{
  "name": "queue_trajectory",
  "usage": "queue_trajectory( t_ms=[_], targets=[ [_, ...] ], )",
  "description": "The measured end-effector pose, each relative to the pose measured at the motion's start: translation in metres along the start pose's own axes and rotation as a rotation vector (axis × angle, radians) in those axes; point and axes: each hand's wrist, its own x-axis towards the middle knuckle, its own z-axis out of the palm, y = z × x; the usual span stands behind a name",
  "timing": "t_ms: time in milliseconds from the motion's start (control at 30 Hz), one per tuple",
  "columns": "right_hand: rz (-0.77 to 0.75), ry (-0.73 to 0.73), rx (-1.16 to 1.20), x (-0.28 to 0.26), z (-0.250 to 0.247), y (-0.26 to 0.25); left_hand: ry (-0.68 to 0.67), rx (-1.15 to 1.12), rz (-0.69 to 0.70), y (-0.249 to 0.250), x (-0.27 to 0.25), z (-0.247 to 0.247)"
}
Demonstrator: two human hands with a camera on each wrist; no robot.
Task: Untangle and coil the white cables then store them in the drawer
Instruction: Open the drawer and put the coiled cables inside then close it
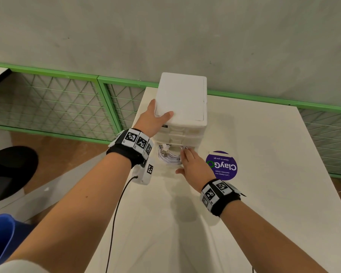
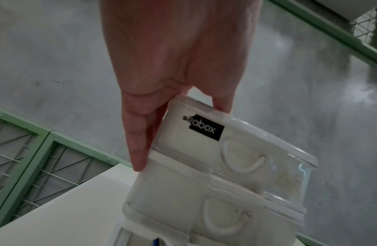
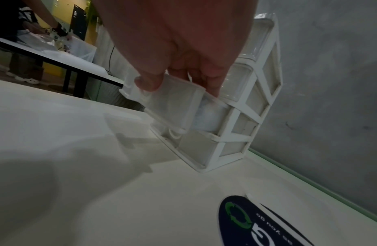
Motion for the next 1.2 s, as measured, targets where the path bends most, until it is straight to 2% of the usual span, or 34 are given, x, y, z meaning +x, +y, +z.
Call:
queue_trajectory(
  t_ms=[67,233,300,467,633,700,800,1000,1200],
  targets=[
    [-0.004,-0.004,0.067,-0.001,0.0,0.003,0.013,-0.002,0.003,0.0,0.0,0.001],
    [-0.155,0.302,0.12,-0.016,0.009,0.009,0.022,0.013,0.004,0.001,-0.002,0.002],
    [-0.167,0.353,0.089,-0.018,0.012,0.011,0.014,0.023,0.002,0.0,-0.001,0.001],
    [-0.098,0.306,-0.048,-0.005,0.008,0.017,-0.006,0.034,-0.002,0.0,0.0,0.0],
    [-0.094,0.311,-0.013,0.0,0.001,0.018,0.009,0.03,0.003,-0.001,0.0,0.001],
    [0.005,0.362,0.008,-0.006,-0.004,0.016,0.017,0.027,0.007,-0.001,0.0,0.002],
    [0.152,0.402,0.161,-0.009,-0.001,0.014,0.026,0.028,0.01,-0.002,0.001,0.003],
    [0.033,0.396,0.062,-0.003,0.015,0.009,0.018,0.028,0.01,-0.003,0.0,0.002],
    [0.094,0.35,0.062,0.011,-0.002,0.008,0.004,0.036,0.006,-0.002,-0.001,0.001]
  ],
)
